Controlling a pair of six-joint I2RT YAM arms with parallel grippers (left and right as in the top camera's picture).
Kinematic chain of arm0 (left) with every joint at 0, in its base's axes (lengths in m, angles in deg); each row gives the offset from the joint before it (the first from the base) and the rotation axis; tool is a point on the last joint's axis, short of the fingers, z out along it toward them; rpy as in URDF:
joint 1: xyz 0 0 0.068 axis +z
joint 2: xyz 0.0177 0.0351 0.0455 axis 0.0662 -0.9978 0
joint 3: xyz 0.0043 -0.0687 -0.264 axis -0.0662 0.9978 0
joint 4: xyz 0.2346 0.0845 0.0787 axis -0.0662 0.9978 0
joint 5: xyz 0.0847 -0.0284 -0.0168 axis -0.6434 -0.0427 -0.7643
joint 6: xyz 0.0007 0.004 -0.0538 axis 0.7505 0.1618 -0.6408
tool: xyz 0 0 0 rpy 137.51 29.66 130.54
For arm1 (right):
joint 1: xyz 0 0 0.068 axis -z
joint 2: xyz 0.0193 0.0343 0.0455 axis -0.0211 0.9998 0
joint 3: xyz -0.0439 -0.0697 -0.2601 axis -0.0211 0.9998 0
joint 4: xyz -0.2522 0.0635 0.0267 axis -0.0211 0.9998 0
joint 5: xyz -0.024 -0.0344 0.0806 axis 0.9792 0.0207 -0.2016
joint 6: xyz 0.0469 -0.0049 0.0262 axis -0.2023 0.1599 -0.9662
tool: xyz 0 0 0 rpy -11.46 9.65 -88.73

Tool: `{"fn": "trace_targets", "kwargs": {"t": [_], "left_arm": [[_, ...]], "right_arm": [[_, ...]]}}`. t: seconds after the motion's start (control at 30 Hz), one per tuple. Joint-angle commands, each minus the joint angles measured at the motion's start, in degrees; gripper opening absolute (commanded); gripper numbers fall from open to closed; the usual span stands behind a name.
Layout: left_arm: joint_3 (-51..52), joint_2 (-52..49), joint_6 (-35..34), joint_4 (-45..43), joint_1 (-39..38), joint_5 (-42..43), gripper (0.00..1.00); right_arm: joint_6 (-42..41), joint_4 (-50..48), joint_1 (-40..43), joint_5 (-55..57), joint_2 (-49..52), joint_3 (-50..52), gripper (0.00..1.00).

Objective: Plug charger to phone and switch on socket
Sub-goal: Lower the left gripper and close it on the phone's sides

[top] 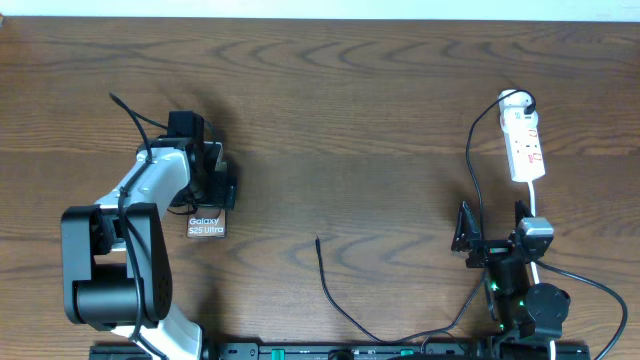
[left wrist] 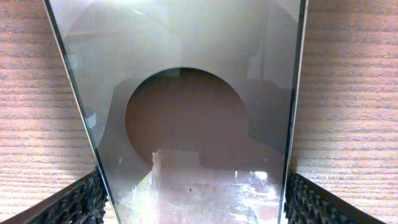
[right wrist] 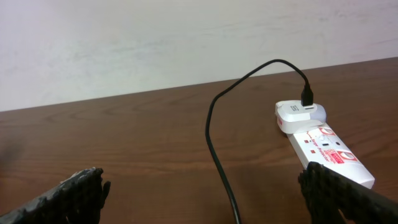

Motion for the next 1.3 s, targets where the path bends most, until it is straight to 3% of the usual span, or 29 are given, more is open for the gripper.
{"fn": "trace_targets", "kwargs": {"t": [0.0, 1.27], "left_arm": [[1.62, 0.17, 0.15, 0.42, 0.24, 0.85, 0.86], [1.62, 0.17, 0.15, 0.61, 0.24, 0.98, 0.82]], "right_arm": [[-0.13, 0.26, -0.44, 0.02, -0.35, 0.09, 0.99], [-0.13, 0.26, -0.44, 0.02, -0.35, 0.09, 0.99]]}}
